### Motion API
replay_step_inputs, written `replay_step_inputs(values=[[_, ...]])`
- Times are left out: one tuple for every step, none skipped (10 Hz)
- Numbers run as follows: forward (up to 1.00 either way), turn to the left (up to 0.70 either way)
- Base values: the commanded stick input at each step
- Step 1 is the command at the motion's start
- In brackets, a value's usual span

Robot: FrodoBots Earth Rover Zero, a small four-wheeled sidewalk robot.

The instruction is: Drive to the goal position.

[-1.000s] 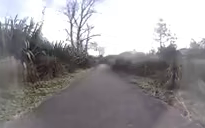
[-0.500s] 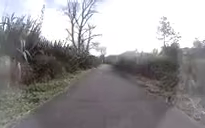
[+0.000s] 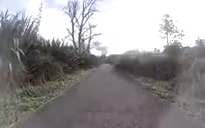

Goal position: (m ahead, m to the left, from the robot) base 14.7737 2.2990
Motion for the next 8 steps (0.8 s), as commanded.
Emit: replay_step_inputs(values=[[0.7, -0.18], [0.7, -0.03], [0.7, 0.0], [0.7, 0.0], [0.7, 0.0], [0.7, 0.0], [0.7, 0.0], [0.7, -0.04]])
